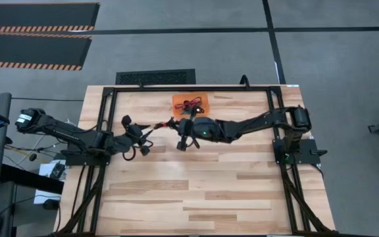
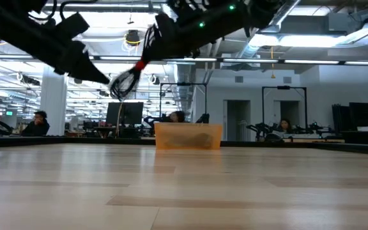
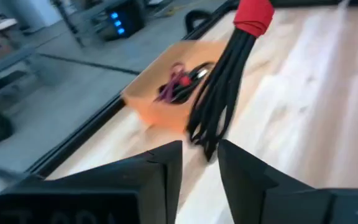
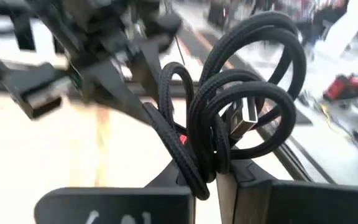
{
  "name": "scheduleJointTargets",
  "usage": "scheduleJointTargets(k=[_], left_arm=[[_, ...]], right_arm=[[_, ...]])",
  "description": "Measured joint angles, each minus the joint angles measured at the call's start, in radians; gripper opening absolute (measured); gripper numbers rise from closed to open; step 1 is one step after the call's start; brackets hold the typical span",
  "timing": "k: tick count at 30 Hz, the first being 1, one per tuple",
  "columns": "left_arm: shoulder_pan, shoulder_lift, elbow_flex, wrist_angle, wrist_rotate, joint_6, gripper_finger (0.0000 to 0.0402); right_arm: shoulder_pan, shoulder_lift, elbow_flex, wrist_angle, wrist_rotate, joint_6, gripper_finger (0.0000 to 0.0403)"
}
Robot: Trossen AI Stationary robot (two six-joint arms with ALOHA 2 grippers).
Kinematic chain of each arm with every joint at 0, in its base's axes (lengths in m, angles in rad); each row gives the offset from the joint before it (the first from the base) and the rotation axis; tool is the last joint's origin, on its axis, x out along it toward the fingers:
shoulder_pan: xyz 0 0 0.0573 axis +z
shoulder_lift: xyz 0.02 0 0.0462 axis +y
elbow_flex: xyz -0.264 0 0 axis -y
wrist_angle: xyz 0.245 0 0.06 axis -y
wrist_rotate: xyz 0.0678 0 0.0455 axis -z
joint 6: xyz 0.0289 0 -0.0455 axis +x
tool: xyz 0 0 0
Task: Pick and place USB-C Cables
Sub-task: Put the black charger cable into the orange bin
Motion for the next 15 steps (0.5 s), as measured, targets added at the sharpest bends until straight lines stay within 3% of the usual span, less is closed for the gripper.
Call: scheduleJointTargets(k=[5, 10, 15], left_arm=[[0.007, 0.0, 0.0, -0.009, 0.017, 0.005, 0.0109], [-0.004, -0.001, 0.0, -0.009, 0.05, 0.027, 0.0109], [-0.01, -0.001, 0.0, -0.009, 0.069, 0.034, 0.0109]], right_arm=[[0.018, 0.0, 0.015, -0.061, -0.013, -0.026, 0.0034], [0.123, 0.0, 0.015, -0.091, -0.114, -0.099, 0.0033], [0.24, 0.0, 0.015, -0.124, -0.136, -0.179, 0.0034]])
